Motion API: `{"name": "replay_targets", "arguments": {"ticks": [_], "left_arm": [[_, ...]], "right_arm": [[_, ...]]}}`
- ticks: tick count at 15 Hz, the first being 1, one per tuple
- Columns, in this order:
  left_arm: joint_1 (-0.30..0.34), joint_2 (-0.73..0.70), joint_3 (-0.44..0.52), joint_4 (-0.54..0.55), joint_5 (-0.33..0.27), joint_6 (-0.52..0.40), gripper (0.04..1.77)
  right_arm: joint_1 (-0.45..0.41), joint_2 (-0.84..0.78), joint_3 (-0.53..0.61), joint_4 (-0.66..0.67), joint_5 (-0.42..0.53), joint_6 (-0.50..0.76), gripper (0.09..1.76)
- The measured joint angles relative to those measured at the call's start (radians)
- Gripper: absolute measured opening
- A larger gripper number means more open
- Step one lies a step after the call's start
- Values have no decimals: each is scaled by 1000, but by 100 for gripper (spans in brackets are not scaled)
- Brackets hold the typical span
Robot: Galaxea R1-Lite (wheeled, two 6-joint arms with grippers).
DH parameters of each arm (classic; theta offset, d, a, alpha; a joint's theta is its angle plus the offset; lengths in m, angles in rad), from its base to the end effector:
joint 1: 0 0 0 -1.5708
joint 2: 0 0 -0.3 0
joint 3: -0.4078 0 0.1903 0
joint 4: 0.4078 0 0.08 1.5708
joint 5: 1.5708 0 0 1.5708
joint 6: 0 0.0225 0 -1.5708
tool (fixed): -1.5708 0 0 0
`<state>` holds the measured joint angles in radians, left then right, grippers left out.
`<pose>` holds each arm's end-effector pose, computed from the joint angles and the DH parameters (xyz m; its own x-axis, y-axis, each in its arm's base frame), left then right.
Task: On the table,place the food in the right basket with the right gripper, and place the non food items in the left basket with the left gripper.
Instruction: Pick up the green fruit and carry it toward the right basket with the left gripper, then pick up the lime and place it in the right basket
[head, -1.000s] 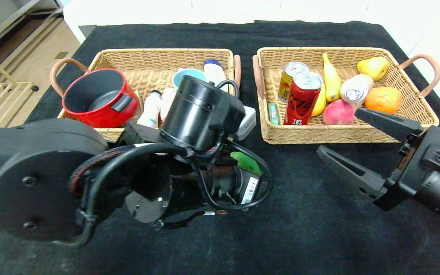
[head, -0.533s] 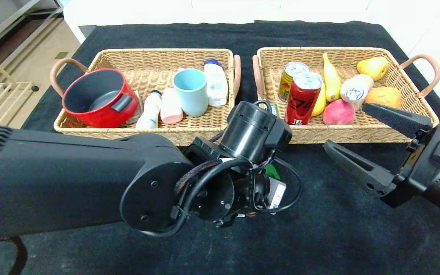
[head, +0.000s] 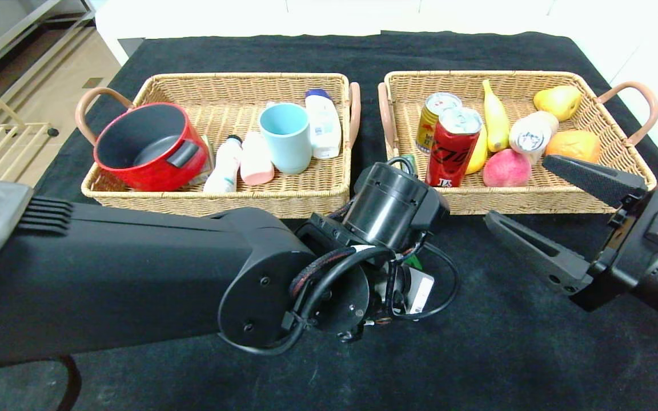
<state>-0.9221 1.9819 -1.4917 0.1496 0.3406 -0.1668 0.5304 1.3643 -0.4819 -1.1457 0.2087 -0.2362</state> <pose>0.2420 -0.3068 0.1989 0.7230 -0.4007 -0.5627 0.5211 0.8511 0.0635 0.1756 0.1084 0.2332 0.7100 0.6566 0.2546 -0.5964 0.7529 -0.2784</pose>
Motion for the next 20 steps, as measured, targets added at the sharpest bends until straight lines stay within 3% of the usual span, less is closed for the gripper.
{"name": "replay_targets", "arguments": {"ticks": [2, 6, 14, 20], "left_arm": [[0, 1, 0, 1, 2, 0, 120], [0, 6, 2, 5, 0, -3, 142], [-8, -42, 12, 14, 34, -4, 160], [-26, -177, 118, 9, 34, -4, 166]], "right_arm": [[0, 1, 0, 0, -1, 0, 171], [0, 1, 1, -1, 0, 0, 171], [7, -14, 7, -1, 0, -1, 171], [1, -27, 5, 2, 0, -1, 171]]}}
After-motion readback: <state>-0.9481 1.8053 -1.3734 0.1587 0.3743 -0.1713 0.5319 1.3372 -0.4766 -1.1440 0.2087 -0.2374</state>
